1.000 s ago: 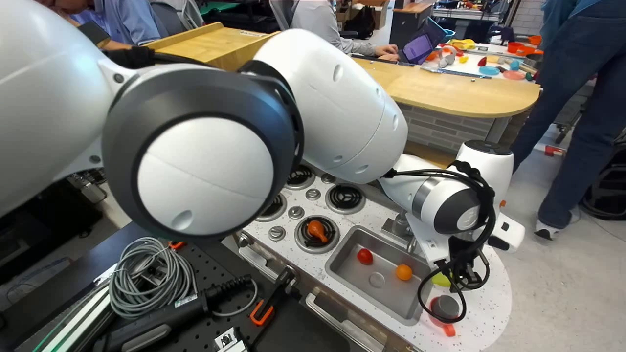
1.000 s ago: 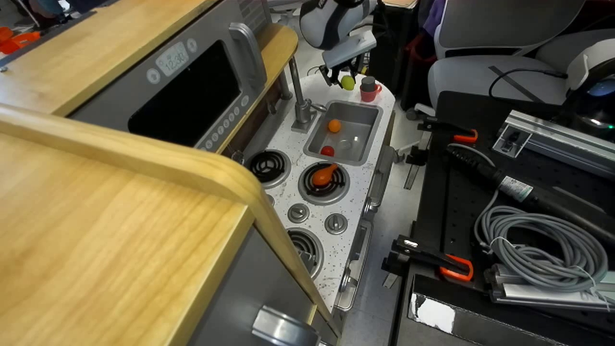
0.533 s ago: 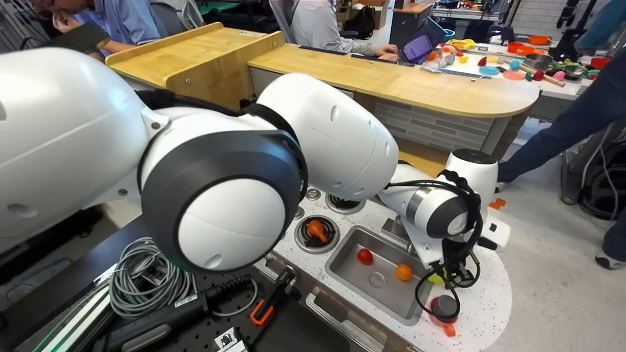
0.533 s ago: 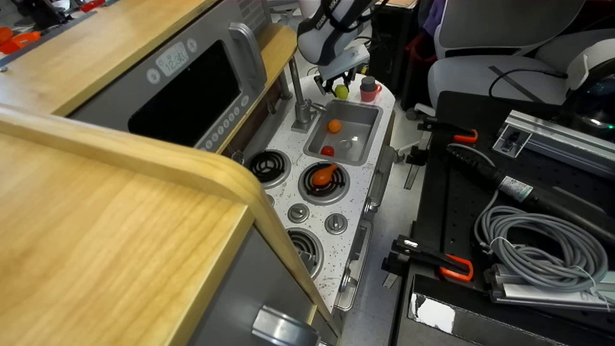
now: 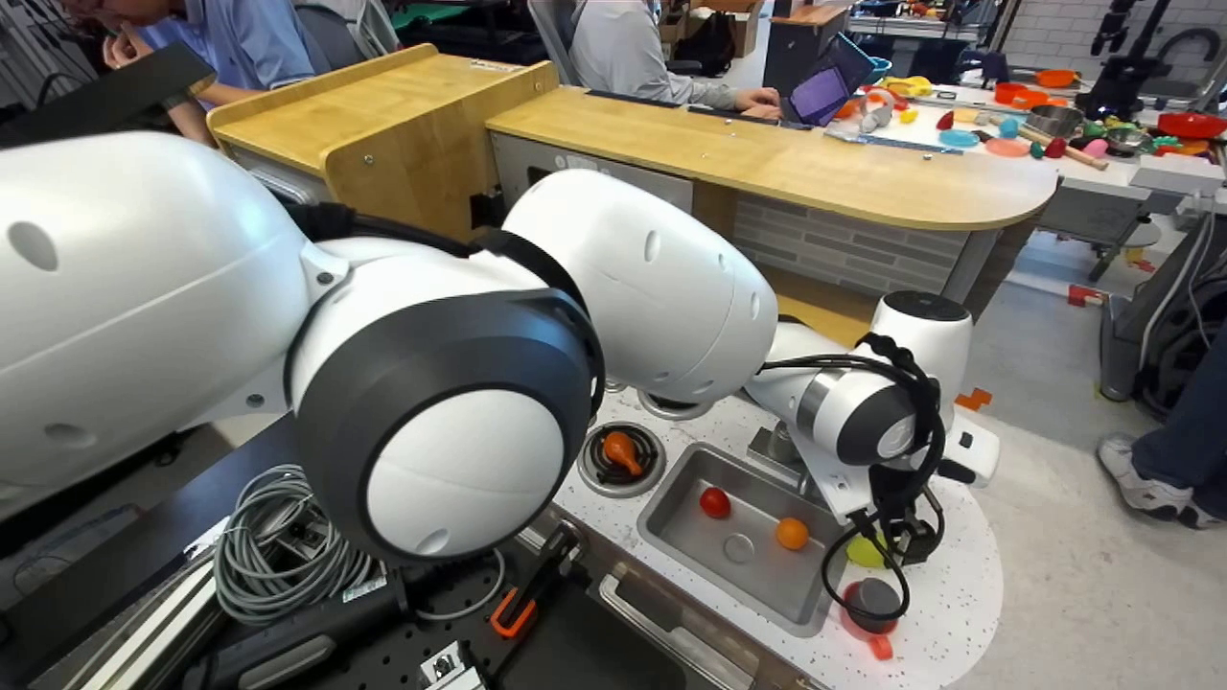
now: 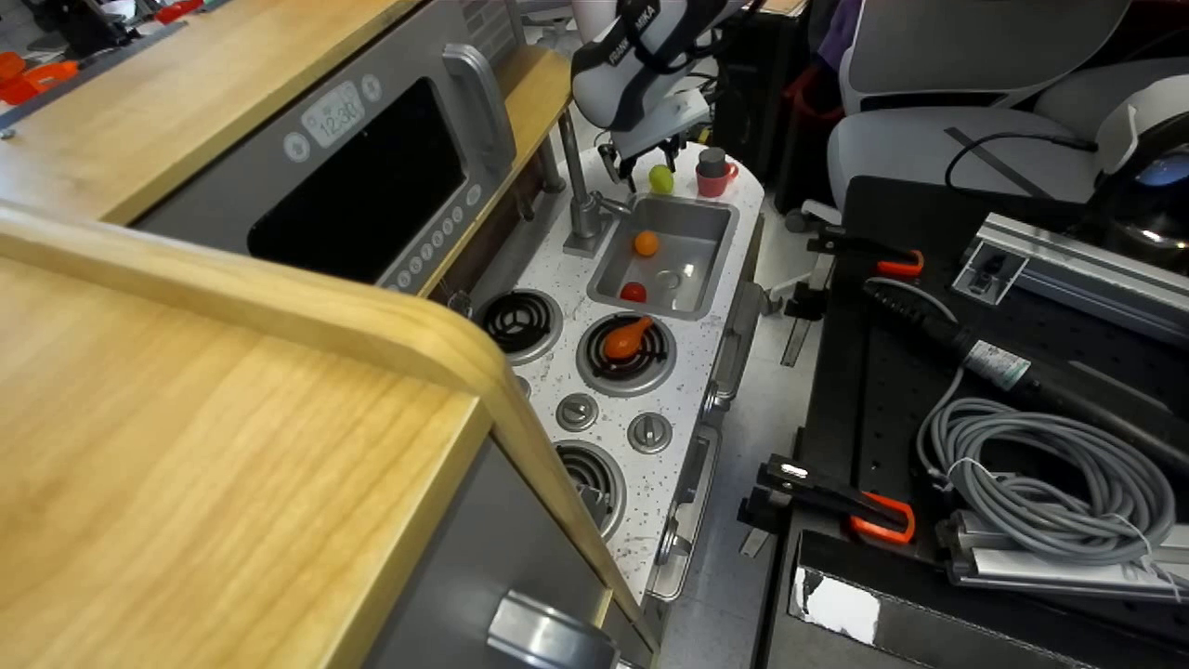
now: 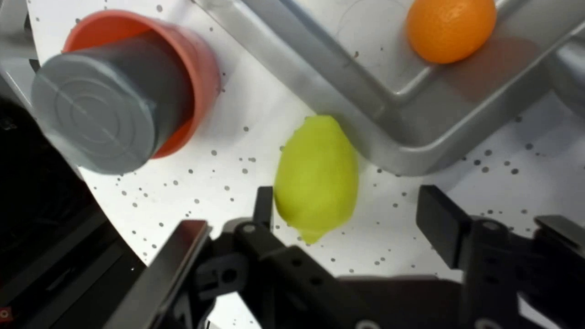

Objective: Take the lemon out of the sink and put it on the counter

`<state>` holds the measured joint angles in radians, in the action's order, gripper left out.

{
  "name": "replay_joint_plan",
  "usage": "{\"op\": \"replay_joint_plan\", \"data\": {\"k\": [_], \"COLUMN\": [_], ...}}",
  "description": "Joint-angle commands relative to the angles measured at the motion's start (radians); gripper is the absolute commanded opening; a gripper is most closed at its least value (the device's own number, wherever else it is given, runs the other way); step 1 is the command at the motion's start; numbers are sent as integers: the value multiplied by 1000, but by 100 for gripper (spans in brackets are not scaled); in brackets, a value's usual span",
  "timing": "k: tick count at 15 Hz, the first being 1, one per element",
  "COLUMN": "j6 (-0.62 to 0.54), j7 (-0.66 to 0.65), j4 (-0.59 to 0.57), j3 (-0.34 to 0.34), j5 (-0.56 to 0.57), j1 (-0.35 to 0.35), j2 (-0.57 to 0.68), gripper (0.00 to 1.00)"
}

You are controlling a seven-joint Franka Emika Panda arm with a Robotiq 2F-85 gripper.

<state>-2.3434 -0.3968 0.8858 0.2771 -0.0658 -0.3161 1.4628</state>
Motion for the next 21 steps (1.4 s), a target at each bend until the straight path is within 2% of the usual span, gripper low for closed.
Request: {"op": "replay_joint_plan", "data": {"k": [1,6,14,21], "j6": [-8,-67,-107,-127], "j7": [43,117,145,266], "j4": [36,249,583,880], "j3": [-14,-33,-24,-48], "j5": [-1,-11,-8,5], "j1": [3,28,35,46], "j2": [-48,-226,-463,-707], "gripper": [100,100,100,100]}}
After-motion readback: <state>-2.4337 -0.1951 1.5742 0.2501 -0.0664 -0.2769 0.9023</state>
